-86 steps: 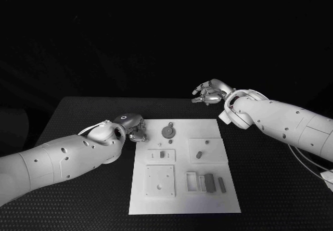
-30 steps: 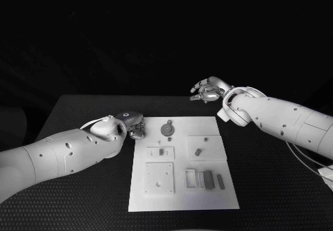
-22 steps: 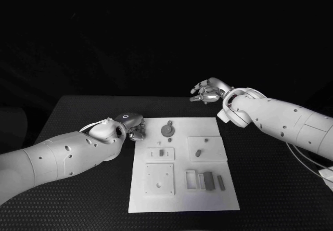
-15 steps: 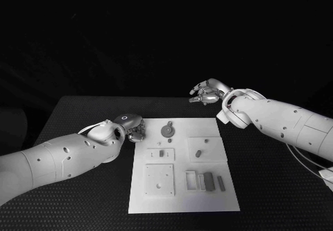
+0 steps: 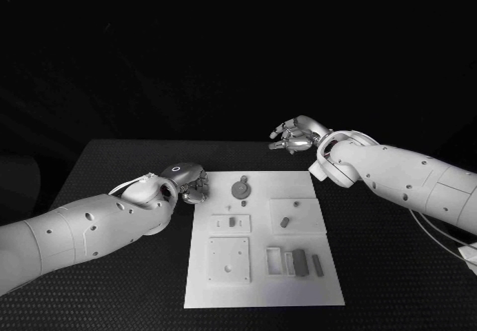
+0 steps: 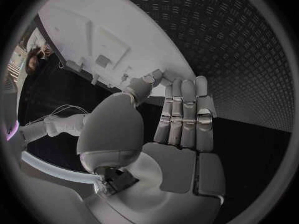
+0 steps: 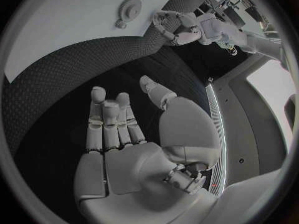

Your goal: Assemble the parts on the task board

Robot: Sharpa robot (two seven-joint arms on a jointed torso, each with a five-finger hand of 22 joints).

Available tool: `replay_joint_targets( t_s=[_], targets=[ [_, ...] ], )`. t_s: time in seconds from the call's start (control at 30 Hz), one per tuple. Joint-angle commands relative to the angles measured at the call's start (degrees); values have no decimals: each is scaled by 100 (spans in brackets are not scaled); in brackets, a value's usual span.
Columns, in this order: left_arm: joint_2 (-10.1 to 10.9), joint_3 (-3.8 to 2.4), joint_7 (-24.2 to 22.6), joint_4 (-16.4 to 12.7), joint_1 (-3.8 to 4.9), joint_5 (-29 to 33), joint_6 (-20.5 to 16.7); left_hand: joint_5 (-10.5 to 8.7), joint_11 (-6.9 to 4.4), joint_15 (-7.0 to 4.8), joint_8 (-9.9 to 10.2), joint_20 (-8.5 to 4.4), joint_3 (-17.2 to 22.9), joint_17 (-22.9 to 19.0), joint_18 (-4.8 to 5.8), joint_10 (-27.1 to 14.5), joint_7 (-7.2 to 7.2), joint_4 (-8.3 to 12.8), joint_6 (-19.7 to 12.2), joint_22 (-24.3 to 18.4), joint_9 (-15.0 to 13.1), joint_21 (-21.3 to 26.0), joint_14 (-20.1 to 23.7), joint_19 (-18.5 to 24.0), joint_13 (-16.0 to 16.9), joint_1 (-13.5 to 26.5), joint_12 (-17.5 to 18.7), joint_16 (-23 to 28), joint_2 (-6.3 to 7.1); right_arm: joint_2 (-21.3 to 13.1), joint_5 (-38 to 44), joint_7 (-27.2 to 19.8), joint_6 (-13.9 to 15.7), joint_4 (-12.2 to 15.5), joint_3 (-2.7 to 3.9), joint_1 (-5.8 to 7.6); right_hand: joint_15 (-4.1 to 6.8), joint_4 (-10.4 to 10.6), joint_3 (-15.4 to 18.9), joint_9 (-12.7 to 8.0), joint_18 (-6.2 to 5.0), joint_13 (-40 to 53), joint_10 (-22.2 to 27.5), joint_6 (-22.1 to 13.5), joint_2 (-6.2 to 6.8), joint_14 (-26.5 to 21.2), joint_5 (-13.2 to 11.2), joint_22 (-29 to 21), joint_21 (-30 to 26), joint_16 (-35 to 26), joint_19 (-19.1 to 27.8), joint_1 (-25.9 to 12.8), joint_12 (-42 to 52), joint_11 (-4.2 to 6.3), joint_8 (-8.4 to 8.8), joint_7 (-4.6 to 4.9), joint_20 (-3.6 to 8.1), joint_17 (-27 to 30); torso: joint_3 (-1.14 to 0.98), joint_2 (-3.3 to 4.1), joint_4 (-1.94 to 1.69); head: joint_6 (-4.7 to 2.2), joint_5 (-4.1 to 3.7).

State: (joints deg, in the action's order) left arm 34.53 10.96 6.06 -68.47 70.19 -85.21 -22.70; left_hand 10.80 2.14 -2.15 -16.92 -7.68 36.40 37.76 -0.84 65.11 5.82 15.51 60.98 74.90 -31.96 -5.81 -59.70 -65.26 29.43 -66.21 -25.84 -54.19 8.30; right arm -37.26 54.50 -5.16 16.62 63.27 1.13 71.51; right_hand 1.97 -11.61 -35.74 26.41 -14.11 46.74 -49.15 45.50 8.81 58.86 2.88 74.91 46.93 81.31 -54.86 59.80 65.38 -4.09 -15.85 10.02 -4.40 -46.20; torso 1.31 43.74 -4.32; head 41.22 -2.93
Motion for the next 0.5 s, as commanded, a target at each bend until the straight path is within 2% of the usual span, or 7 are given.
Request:
replay_joint_targets(
  t_s=[0.03, 0.13, 0.5],
  targets=[
    [18, -33, -184, -61, 4, 180, -206, 34, 2, 1, 28, -5, 77, -14, 68, 62, 14, 43, 41, 116, -2, 22, -60, -54, -15, -199, 45, 39, -119, -6, -32, -6, -72, 13, 0, -6, 13, 30, 3, -8, -89, -7, 23, 11, 0, -31, -2, 101, -2, 18, 26, -50, 29, 3, -29, 41, 3, 6, 0, 3, 4, -15, 7],
    [36, -80, -219, -99, 4, 212, -242, 38, 5, 3, 33, -4, 91, -27, 70, 72, 17, 56, 35, 112, -1, 36, -68, -55, -40, -201, 76, 64, -115, -10, -32, -4, -82, 17, -1, -10, 13, 29, 4, -9, -89, -8, 23, 12, 1, -30, -2, 101, -1, 19, 25, -49, 30, 4, -30, 41, 4, 6, 2, 6, 3, -24, 9],
    [106, -177, -293, -229, 4, 354, -266, 41, 8, 5, 37, -2, 106, -39, 73, 89, 19, 66, 30, 108, 0, 53, -79, -58, -67, -205, 110, 92, -112, -16, -247, 76, -209, 94, -18, -32, 15, 29, 3, -9, -89, -11, 22, 16, -4, -30, -2, 101, -1, 20, 25, -47, 34, 5, -34, 39, 6, 7, 7, 3, 0, -36, 6]
  ],
)
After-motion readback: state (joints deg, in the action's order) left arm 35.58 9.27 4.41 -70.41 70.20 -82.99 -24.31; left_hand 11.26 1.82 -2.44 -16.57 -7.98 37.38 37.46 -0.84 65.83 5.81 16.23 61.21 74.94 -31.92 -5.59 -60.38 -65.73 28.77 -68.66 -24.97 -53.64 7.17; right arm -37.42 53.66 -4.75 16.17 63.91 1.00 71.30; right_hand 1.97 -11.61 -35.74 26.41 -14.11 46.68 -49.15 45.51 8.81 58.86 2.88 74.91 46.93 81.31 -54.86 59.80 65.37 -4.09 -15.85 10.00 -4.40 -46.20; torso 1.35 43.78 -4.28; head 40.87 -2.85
